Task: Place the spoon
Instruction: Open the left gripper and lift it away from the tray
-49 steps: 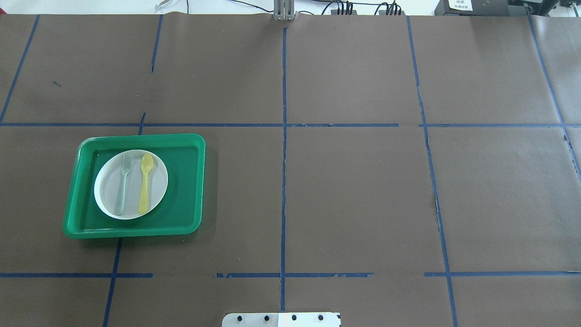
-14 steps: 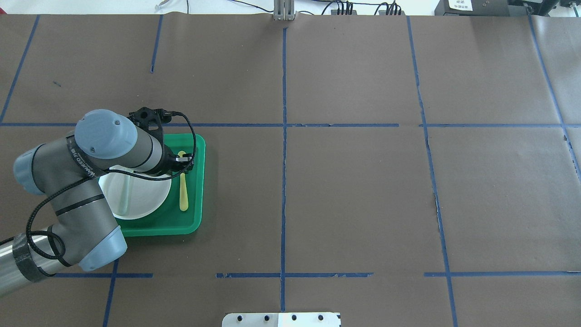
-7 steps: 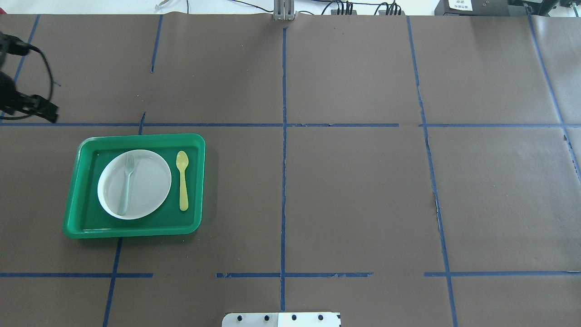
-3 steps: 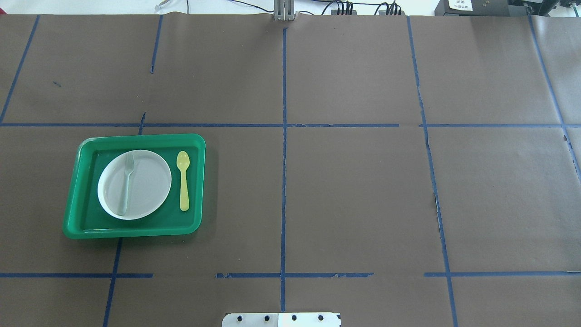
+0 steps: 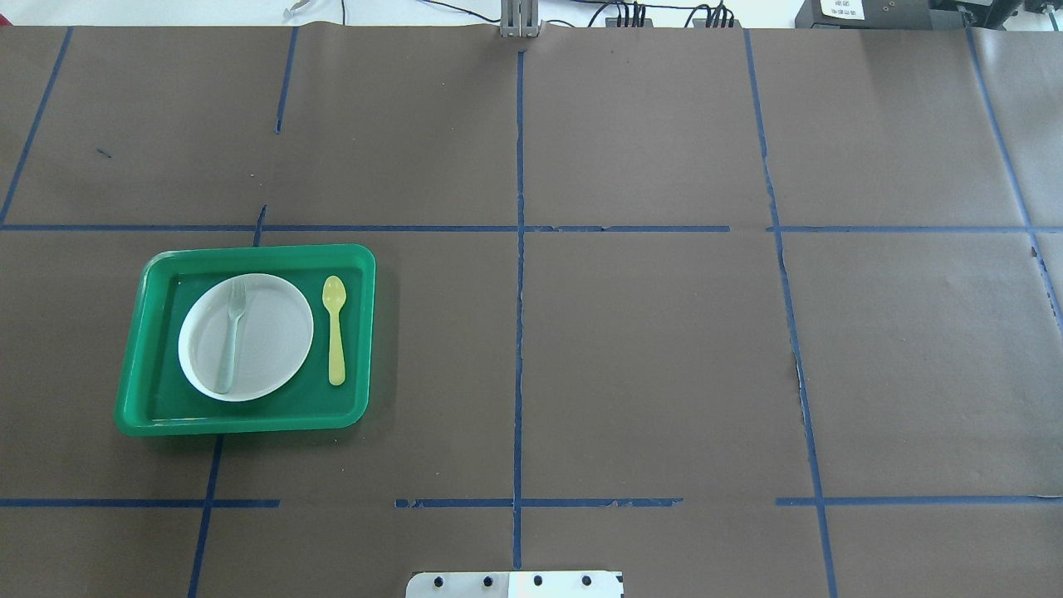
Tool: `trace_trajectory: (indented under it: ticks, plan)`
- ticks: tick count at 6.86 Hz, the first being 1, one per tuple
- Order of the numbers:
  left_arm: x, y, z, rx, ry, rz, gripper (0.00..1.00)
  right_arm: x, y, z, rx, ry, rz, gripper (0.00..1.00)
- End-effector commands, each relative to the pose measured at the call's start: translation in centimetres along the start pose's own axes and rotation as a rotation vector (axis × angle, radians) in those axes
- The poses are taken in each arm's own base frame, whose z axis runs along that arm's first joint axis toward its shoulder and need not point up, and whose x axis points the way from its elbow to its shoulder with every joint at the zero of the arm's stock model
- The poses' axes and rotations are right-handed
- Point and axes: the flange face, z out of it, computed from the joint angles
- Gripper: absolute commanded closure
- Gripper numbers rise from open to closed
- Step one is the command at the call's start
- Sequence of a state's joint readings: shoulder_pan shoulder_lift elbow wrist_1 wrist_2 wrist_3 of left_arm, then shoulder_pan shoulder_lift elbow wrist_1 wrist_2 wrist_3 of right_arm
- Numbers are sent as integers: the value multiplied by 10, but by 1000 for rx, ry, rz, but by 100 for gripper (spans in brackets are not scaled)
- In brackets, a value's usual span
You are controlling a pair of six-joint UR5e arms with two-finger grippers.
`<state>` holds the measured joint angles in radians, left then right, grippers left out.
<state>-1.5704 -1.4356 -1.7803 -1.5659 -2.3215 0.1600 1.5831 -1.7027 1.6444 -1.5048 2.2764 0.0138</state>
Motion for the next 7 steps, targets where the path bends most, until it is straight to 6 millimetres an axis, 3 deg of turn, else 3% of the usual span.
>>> trace_trajectory:
  ticks: [1,7]
  plan:
    - [0,-4,-2,6,-2,3,0,0,0,0,0,0,0,0]
    - [3,-1,-5,11,4,4,0,0,0,0,0,0,0,0]
